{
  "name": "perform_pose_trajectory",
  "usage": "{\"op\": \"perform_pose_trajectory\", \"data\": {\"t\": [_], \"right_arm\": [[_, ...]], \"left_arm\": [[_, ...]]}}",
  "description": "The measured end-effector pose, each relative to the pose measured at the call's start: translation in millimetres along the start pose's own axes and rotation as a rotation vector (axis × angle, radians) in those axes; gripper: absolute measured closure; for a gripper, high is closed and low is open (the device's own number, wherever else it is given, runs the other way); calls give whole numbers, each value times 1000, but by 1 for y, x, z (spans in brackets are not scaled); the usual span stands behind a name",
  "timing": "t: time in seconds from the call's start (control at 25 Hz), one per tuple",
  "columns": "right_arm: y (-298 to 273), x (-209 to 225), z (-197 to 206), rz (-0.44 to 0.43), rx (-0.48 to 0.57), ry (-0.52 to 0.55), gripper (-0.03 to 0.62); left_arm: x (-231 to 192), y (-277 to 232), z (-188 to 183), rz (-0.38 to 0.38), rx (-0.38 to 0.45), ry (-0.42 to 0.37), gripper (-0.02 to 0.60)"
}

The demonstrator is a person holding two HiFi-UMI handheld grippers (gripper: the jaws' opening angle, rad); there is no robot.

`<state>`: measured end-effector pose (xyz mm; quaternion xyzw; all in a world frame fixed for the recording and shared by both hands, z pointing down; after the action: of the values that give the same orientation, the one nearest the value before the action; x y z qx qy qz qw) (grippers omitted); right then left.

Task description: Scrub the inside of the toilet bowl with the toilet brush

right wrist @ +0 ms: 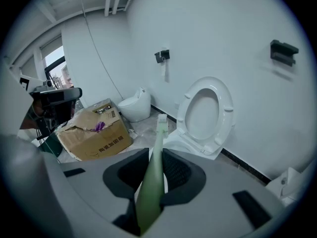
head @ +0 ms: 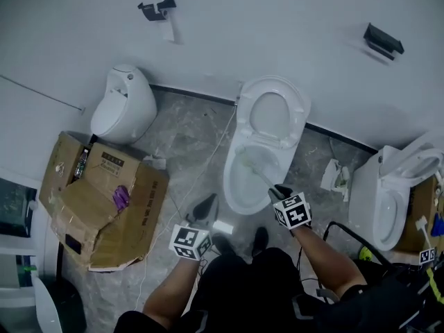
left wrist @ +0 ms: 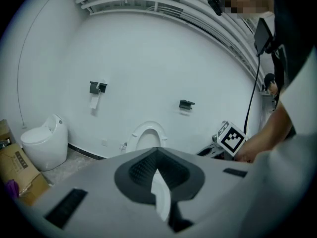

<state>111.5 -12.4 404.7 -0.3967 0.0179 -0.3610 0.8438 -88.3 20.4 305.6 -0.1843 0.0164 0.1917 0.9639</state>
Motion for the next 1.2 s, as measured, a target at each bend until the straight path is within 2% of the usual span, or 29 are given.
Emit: {"op": "perform_pose_trajectory", "data": {"t": [0.4,0.64,1.2], "right_arm": [[45,-27,-40,51,110,-36,502],[66,-41,-50,71,135,-26,502],[94,-93,-92,40,214,35,502]], "left_arm": [[-24,25,-48,14,85,-9,572],[-28,33,-67,16,108,-16,574],[-36,53,-81,15,107,-30,574]]}}
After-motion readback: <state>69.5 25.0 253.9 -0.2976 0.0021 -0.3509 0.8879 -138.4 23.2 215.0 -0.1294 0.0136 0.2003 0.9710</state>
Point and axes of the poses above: the fingertips, and each gripper's own axes: y backward along the fingers, x to its right, z out of its underside, the point moved 2 cm from there along y, backward along the fingers, and after that the axes turned 10 degrees about -z, right-handed, at the moved point
